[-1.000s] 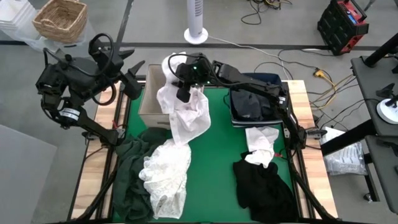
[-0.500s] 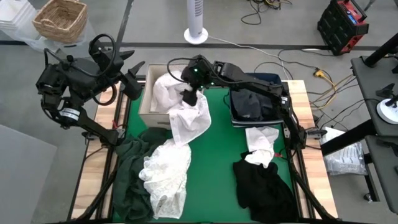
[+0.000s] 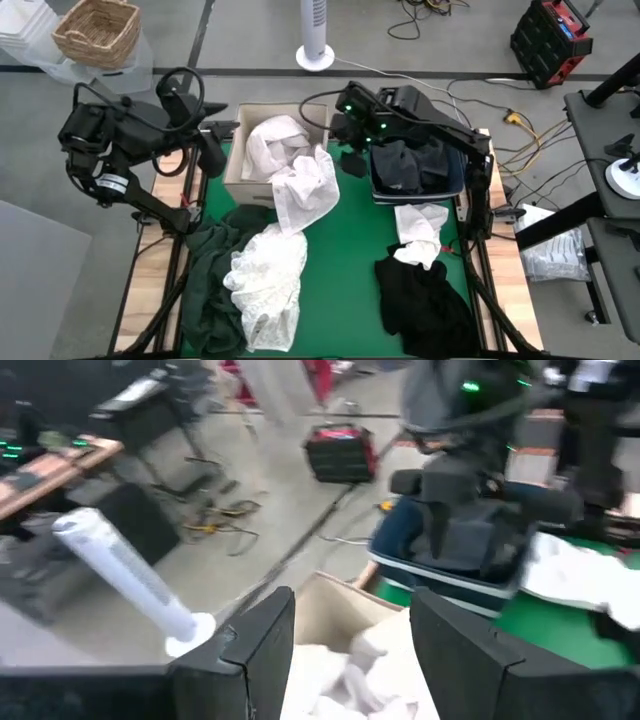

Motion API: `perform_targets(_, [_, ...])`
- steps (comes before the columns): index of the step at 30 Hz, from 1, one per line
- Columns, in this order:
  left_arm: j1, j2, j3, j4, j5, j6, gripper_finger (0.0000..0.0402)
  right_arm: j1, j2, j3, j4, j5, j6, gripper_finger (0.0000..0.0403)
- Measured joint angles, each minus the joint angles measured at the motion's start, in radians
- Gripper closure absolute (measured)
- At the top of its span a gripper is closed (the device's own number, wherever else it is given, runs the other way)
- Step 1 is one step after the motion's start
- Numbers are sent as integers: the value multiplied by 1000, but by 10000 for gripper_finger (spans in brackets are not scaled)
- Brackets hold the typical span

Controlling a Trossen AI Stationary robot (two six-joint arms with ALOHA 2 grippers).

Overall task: Sort clothes
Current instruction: Put the right white shirt into the white laundry bin

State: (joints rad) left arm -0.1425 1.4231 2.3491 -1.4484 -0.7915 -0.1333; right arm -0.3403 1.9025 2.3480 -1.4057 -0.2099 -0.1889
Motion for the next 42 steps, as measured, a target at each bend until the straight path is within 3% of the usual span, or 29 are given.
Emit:
perform_targets(2, [0,0,-3,-2,17,0,224,-1,-5,-8,-2,-74,-2,136])
perform_targets(7, [0,0,-8,-10,41,-8,224,2,-5,-53,3,-87,3,137])
perform_targets(15, [-1,0,-9,-44,46,-43,224,0,-8,-345,125,-87,64,126])
perform_targets(19, [-1,0,-9,-61,46,-52,224,7,-9,-492,253,-163,107,125])
perform_targets(25, [-1,0,-9,-61,45,-60,224,13,-9,-598,393,-191,150,147])
perform_targets(32, [-1,0,-9,-63,45,-60,224,32,-11,-581,412,-191,136,211])
perform_targets(40, [-1,0,-9,-64,43,-59,224,56,-13,-570,414,-191,118,363])
perform_targets(42, [-1,0,-9,-64,43,-60,224,66,-22,-570,409,-191,118,384])
